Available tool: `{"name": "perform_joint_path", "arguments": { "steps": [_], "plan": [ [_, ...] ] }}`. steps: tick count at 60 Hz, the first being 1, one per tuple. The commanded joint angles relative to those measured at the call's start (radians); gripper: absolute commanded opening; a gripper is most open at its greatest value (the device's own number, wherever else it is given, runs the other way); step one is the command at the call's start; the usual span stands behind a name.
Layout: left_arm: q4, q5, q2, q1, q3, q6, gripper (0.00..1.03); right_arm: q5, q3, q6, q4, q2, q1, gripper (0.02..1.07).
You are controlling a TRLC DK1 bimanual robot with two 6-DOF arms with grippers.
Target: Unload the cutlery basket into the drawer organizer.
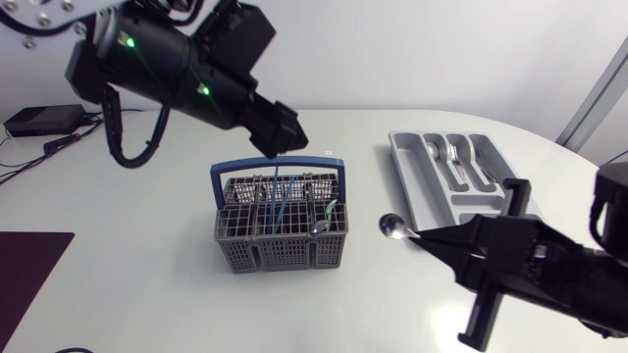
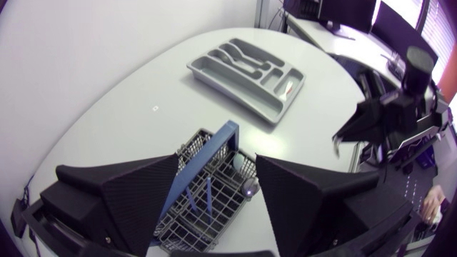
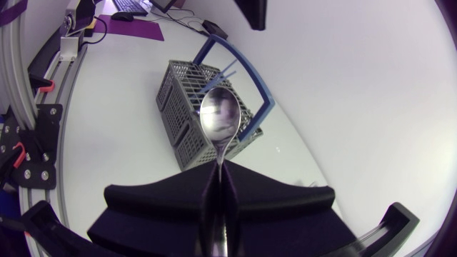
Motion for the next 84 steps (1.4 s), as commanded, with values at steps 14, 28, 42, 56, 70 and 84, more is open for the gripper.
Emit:
{"name": "perform_joint_path", "arguments": {
  "steps": [14,28,42,56,70,84],
  "plan": [
    [0.057,-0.203,-0.029,-0.210,-0.195,0.102,0.87,-0.580,0.105,-0.607,-0.311,0.266,-0.785,0.08],
    [0.101,-0.289,-0.006,-0.267,-0.245,0.103,0.87,-0.657,0.341,-0.990,-0.517,0.702,-1.043,0.08],
    [0.124,-0.333,0.049,-0.282,-0.235,0.094,0.87,-0.577,0.529,-1.101,-0.535,0.984,-1.098,0.08],
    [0.146,-0.407,0.113,-0.303,-0.218,0.070,0.87,-0.458,0.687,-1.142,-0.532,1.181,-1.088,0.08],
    [0.166,-0.497,0.150,-0.320,-0.223,0.045,0.87,-0.359,0.713,-1.150,-0.441,1.296,-1.032,0.09],
    [0.200,-0.562,0.173,-0.343,-0.245,0.017,0.84,-0.275,0.688,-1.128,-0.314,1.348,-0.989,0.40]
  ]
}}
